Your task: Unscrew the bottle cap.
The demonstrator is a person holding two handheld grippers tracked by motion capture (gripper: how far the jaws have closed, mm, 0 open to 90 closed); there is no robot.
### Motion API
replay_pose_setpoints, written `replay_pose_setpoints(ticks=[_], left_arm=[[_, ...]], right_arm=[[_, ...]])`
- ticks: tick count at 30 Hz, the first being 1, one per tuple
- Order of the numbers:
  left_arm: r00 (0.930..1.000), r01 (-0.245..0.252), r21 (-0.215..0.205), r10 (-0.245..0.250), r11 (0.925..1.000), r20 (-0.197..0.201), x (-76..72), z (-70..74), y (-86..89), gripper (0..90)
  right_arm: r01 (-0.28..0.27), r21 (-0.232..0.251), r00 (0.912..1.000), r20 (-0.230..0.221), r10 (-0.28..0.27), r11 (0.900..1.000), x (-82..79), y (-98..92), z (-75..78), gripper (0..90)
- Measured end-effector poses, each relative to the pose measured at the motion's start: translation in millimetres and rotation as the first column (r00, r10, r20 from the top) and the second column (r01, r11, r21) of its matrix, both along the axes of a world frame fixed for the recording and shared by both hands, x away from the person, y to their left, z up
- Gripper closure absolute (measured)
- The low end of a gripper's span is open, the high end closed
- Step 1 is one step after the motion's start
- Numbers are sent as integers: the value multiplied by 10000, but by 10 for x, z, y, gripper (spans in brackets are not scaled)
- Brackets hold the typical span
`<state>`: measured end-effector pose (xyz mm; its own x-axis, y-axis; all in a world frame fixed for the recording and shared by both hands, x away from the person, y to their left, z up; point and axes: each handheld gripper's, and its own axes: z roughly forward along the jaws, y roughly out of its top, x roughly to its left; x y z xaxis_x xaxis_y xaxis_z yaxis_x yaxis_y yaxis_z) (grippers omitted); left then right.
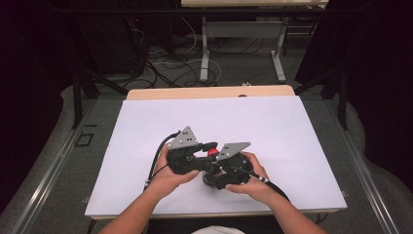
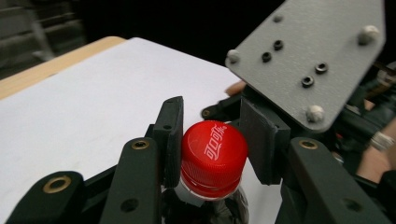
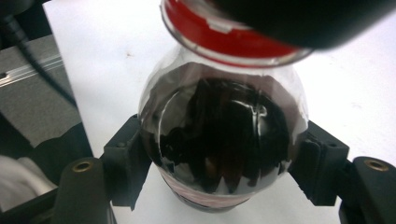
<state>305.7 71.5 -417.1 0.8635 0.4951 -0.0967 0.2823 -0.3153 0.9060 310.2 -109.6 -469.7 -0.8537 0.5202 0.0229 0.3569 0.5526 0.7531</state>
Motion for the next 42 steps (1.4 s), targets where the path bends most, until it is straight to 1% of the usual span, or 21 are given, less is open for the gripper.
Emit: replay_pose_setpoints(ticks=[2,4,5,8,9,12,13,15,17,19,21,23,25,27,28,29,30,34,38,40,42], left_arm=[[9996,-274,123,275,9995,-58,-26,16,-25,614],[9998,-178,121,179,9998,-116,-24,23,-24,598],[9999,-149,134,150,9998,-66,-14,25,-10,561],[9990,314,-21,-315,9995,-319,28,22,62,444],[9988,420,-47,-421,9991,-269,41,19,90,413],[9959,858,-147,-862,9962,-291,47,40,199,404],[9927,1174,-113,-1177,9930,-269,59,59,245,405],[9862,1608,-215,-1615,9868,-367,75,92,303,408],[9762,2121,-287,-2132,9768,-408,115,121,348,422],[9650,2557,-314,-2571,9662,-510,177,136,378,439],[9584,2787,-373,-2804,9596,-527,219,134,383,455],[9567,2843,-311,-2857,9582,-559,254,121,377,478],[9524,2967,-252,-2977,9546,-648,282,103,370,487],[9471,3090,-388,-3111,9503,-785,303,78,355,491],[9462,3104,-419,-3129,9497,-821,308,67,346,492],[9433,3206,-344,-3223,9466,-790,319,60,339,496],[9436,3165,-442,-3192,9476,-873,314,52,323,504],[9370,3337,-527,-3373,9412,-910,330,36,281,541],[9261,3610,-653,-3658,9303,-918,337,22,249,590],[9281,3600,-611,-3641,9309,-782,330,18,242,609],[9333,3482,-561,-3517,9357,-732,322,15,237,613]], right_arm=[[-29,-45,9998,194,30,10000,0,2,2,297],[-36,-39,10000,-18,36,10000,-5,-5,7,296],[-78,37,10000,18,78,10000,-3,-6,4,296],[-130,127,9999,-13,130,9998,-6,-15,18,296],[-175,127,9998,6,174,9998,-5,-16,21,296],[-283,117,9995,126,281,9995,6,-17,17,296],[-120,171,9999,-8,120,9998,-10,-12,14,296],[-154,137,9999,-51,155,9998,-8,-9,10,296],[-353,111,9992,-157,355,9993,-5,-6,14,296],[-398,165,9991,-111,400,9991,-12,8,12,296],[-480,120,9988,-130,481,9988,-25,13,19,296],[-540,200,9985,-76,541,9983,-31,19,17,296],[-665,216,9978,-11,666,9976,-26,18,18,296],[-643,198,9979,-75,645,9977,-34,19,18,296],[-666,199,9978,-54,668,9976,-33,19,16,296],[-657,190,9978,-52,658,9977,-33,19,15,296],[-663,180,9978,-49,664,9976,-33,19,15,296],[-692,170,9976,-21,692,9975,-37,23,14,296],[-760,169,9971,-31,760,9970,-40,25,13,296],[-769,190,9970,-41,770,9969,-38,23,12,296],[-701,176,9975,-45,702,9974,-36,20,10,296]])
